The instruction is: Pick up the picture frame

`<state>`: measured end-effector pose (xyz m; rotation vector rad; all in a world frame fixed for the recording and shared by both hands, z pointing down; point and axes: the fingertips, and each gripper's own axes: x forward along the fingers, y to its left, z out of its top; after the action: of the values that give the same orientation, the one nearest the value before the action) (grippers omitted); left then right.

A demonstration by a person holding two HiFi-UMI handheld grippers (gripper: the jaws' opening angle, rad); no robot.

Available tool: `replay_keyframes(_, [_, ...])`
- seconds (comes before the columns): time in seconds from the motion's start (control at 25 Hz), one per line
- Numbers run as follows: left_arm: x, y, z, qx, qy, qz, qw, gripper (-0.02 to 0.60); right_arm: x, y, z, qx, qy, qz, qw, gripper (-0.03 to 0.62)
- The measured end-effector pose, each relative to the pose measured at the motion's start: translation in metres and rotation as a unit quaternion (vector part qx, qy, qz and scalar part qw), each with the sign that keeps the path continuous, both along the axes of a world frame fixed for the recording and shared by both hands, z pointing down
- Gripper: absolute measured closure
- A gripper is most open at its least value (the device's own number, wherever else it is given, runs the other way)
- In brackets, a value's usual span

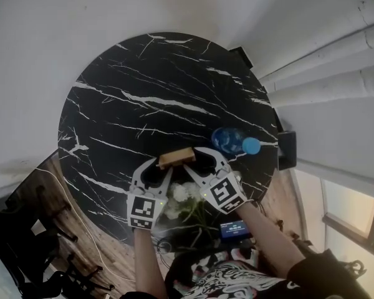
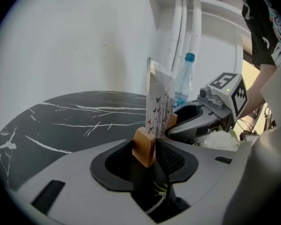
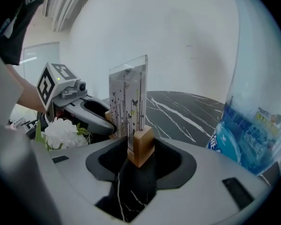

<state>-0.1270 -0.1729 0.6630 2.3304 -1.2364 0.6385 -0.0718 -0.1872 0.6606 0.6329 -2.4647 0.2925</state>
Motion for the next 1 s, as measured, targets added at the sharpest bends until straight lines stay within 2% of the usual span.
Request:
replay_keyframes(0.12, [0.002,-0.001,0.000,-0.019,0.024,-0.011,0.9995,0.416,0.003,-0.001,-0.001,-0.007,0.010,0.004,1.000,0.448])
replay_keyframes(0.44, [0.006,-0.003,-0.008,-0.050,0.099,-0.032,0.9933,0.416,0.010,-0.002,-0.010,-0.032,-0.005,0.018,0.999,0.448])
replay_keyframes(0.72, [0.007,-0.002,-0.012,-0.053,0.126,-0.039,0.9898,0.416,0.015,0.001,-0.011,-0.071,-0.025,0.031,0.997,0.448])
replay_keyframes(1.0, [0.005,-0.007,-0.024,-0.041,0.156,-0.051,0.9855,0.416,0.017,-0.001,-0.022,-0.073,-0.044,0.043,0.995,0.448])
